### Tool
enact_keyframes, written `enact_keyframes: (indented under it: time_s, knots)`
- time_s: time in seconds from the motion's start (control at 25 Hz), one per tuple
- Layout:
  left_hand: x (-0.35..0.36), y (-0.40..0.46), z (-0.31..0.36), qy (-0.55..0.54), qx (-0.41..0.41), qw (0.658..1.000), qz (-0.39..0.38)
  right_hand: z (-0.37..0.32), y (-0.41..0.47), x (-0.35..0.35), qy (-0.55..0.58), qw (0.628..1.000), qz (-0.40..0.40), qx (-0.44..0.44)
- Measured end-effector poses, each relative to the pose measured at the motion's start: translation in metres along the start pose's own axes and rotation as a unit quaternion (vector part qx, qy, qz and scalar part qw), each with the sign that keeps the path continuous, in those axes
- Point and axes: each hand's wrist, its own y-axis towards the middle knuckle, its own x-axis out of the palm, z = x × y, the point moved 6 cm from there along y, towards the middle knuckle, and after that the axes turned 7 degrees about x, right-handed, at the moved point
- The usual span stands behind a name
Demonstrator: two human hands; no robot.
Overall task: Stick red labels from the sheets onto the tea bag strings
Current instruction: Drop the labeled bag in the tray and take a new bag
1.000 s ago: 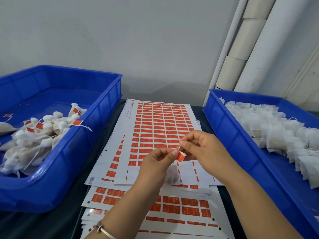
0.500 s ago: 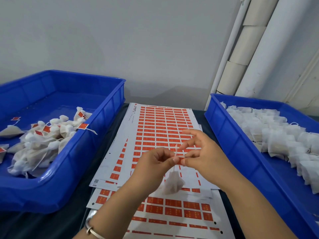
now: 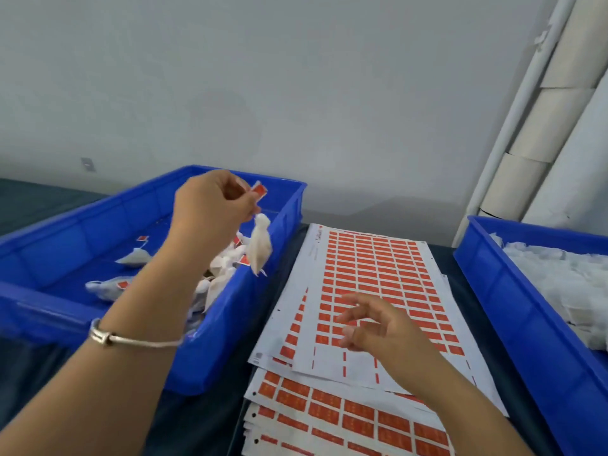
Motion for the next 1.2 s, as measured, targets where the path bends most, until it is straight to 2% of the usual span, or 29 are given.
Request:
enact_keyframes:
  time_s: [0.08, 0.16, 0.28, 0.36, 0.44, 0.52, 0.64, 0.72, 0.8, 0.88, 1.04, 1.12, 1.2]
  knots:
    - [-0.009, 0.013, -0.023, 0.147, -0.014, 0.989, -0.027, 0.005, 0.004, 0.008, -0.002, 1.000, -0.018, 0.010]
    - [-0.003, 0.012, -0.044, 0.260, -0.041, 0.960, -0.095, 0.009, 0.006, 0.010, -0.014, 0.999, -0.019, 0.021]
    - [0.015, -0.008, -0.059, 0.323, -0.082, 0.926, -0.179, 0.013, 0.006, 0.001, -0.057, 0.998, 0.007, 0.039]
    - [0.030, -0.023, -0.047, 0.331, -0.057, 0.926, -0.174, 0.012, 0.003, -0.017, -0.081, 0.995, 0.037, 0.055]
    - [0.059, -0.045, -0.019, 0.288, 0.006, 0.943, -0.165, 0.006, -0.002, -0.046, -0.111, 0.989, 0.071, 0.066]
    - [0.105, -0.077, 0.006, 0.216, 0.044, 0.948, -0.228, 0.000, -0.007, -0.090, -0.129, 0.981, 0.127, 0.071]
    - [0.178, -0.136, 0.021, 0.182, 0.062, 0.915, -0.355, 0.009, -0.014, -0.184, -0.118, 0.959, 0.243, 0.084]
    - [0.212, -0.168, 0.018, 0.187, 0.072, 0.889, -0.413, 0.035, -0.016, -0.250, -0.127, 0.933, 0.308, 0.138]
    - [0.236, -0.191, 0.009, 0.200, 0.075, 0.865, -0.455, 0.076, -0.019, -0.305, -0.204, 0.892, 0.342, 0.214]
    - [0.253, -0.204, 0.000, 0.228, 0.094, 0.841, -0.482, 0.118, -0.018, -0.334, -0.300, 0.855, 0.318, 0.278]
    - [0.275, -0.213, -0.015, 0.263, 0.118, 0.822, -0.491, 0.189, 0.012, -0.342, -0.370, 0.846, 0.200, 0.327]
    - [0.281, -0.215, -0.024, 0.269, 0.128, 0.812, -0.502, 0.205, 0.027, -0.346, -0.414, 0.822, 0.201, 0.335]
    - [0.286, -0.215, -0.030, 0.268, 0.129, 0.801, -0.519, 0.210, 0.037, -0.358, -0.443, 0.785, 0.250, 0.353]
